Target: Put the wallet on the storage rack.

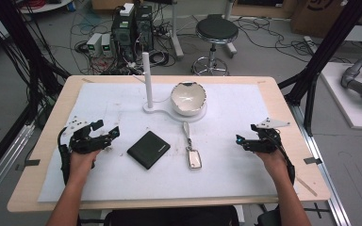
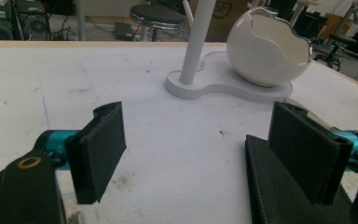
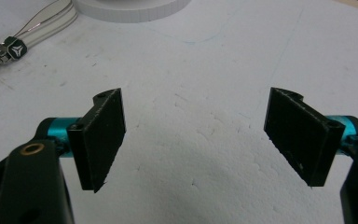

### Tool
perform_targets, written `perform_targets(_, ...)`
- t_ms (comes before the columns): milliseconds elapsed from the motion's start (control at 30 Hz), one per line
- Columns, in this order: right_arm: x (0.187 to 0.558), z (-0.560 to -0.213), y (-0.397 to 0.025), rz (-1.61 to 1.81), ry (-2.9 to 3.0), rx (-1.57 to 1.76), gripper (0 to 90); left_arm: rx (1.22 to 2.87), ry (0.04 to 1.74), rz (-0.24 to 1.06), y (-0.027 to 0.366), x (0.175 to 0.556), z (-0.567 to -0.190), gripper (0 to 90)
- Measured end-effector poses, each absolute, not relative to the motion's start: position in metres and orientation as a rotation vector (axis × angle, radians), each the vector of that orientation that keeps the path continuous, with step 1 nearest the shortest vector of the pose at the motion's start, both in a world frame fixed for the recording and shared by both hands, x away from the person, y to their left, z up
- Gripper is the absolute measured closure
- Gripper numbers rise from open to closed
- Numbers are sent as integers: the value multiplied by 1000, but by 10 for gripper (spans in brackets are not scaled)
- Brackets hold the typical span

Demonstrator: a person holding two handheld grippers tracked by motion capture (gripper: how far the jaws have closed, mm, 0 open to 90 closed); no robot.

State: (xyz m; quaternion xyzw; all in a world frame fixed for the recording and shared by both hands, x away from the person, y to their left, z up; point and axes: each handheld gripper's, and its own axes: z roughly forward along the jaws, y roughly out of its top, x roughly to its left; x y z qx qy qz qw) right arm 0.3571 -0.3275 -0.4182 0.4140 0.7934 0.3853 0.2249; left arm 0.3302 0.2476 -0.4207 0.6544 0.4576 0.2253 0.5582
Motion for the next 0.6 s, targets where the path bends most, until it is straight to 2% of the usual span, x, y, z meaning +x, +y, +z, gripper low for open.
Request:
perform_targets(367,352,-418,-330,1078,2181,1149,210,1566,1064,481,234,326,-424,191)
perform_targets(600,349,-420,-332,1066,2188,1150,210,1690,1058,386,218,330,-433,234)
